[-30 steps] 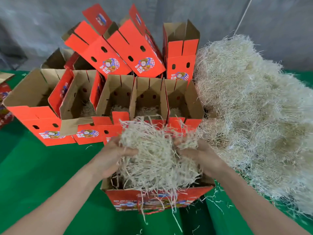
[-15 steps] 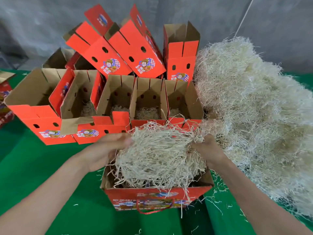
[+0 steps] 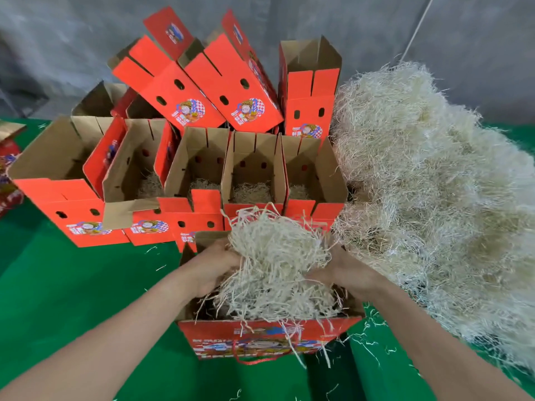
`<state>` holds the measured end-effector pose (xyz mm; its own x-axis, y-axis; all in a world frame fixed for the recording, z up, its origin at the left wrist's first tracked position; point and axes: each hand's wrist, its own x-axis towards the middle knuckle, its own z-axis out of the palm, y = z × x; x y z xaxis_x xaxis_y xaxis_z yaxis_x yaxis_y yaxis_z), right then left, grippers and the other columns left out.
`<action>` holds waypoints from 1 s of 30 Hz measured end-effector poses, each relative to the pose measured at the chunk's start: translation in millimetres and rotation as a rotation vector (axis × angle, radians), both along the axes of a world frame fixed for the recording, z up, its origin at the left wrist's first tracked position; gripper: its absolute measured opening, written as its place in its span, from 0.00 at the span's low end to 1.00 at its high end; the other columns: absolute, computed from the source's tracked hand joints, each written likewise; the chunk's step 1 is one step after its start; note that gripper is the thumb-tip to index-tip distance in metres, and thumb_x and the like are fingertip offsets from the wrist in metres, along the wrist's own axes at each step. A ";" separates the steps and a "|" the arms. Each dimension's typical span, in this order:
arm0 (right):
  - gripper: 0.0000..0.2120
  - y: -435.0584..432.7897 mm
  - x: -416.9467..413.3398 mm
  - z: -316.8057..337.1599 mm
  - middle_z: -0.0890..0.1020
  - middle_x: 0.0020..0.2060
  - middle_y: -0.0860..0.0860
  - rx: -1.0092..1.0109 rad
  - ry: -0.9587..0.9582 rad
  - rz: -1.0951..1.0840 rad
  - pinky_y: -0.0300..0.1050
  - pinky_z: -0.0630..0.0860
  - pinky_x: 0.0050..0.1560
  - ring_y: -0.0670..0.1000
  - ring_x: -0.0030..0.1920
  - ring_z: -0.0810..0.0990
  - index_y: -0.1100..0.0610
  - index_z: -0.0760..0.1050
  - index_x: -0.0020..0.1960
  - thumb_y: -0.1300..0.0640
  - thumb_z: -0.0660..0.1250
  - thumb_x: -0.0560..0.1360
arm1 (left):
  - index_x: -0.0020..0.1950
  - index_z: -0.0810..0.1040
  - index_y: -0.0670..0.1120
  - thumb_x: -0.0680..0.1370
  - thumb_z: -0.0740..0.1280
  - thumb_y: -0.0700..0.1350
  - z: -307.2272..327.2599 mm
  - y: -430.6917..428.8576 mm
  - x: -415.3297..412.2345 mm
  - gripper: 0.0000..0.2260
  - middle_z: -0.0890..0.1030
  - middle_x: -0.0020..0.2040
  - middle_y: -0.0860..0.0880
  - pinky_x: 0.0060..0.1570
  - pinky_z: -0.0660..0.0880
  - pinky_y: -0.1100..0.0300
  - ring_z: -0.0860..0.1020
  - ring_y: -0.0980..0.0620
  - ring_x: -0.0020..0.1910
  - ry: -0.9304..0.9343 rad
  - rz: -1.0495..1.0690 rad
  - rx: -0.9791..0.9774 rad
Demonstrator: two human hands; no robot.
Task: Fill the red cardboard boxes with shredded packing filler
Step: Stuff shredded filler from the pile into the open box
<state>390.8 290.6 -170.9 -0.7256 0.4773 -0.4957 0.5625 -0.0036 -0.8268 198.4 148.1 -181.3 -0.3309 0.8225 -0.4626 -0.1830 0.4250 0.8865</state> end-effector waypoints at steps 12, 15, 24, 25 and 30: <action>0.37 12.9 -3.0 -12.8 0.70 0.49 0.46 0.086 0.093 -0.250 0.37 0.70 0.49 0.45 0.49 0.72 0.58 0.54 0.71 0.58 0.72 0.70 | 0.41 0.74 0.52 0.71 0.69 0.31 7.6 -5.7 -15.5 0.15 0.81 0.31 0.62 0.26 0.69 0.76 0.77 0.69 0.28 0.202 0.042 0.044; 0.31 18.0 4.2 -7.7 0.71 0.55 0.49 0.113 0.063 -0.233 0.38 0.73 0.52 0.44 0.51 0.72 0.62 0.60 0.67 0.60 0.72 0.71 | 0.44 0.76 0.53 0.72 0.65 0.29 6.9 -14.4 -23.6 0.17 0.81 0.40 0.61 0.37 0.71 0.74 0.78 0.64 0.37 0.294 0.006 0.031; 0.38 -6.8 -3.4 19.3 0.70 0.61 0.42 0.079 0.073 0.047 0.28 0.65 0.52 0.35 0.55 0.74 0.50 0.64 0.65 0.40 0.71 0.60 | 0.48 0.74 0.46 0.73 0.59 0.23 8.2 -13.9 -8.8 0.19 0.82 0.30 0.57 0.31 0.74 0.73 0.78 0.61 0.31 0.069 -0.203 -0.029; 0.32 -15.1 -9.6 21.5 0.73 0.59 0.37 0.075 0.111 0.107 0.26 0.67 0.51 0.30 0.52 0.75 0.39 0.66 0.61 0.38 0.72 0.60 | 0.46 0.73 0.45 0.75 0.58 0.24 12.7 -10.8 -2.6 0.16 0.81 0.28 0.55 0.28 0.74 0.72 0.78 0.61 0.28 0.024 -0.218 -0.035; 0.09 -25.7 -27.2 9.3 0.82 0.40 0.35 0.339 0.134 0.193 0.34 0.77 0.50 0.37 0.45 0.80 0.44 0.76 0.44 0.57 0.73 0.69 | 0.40 0.72 0.43 0.79 0.58 0.33 12.3 2.1 10.6 0.10 0.80 0.33 0.47 0.33 0.72 0.68 0.75 0.51 0.34 0.172 -0.008 -0.107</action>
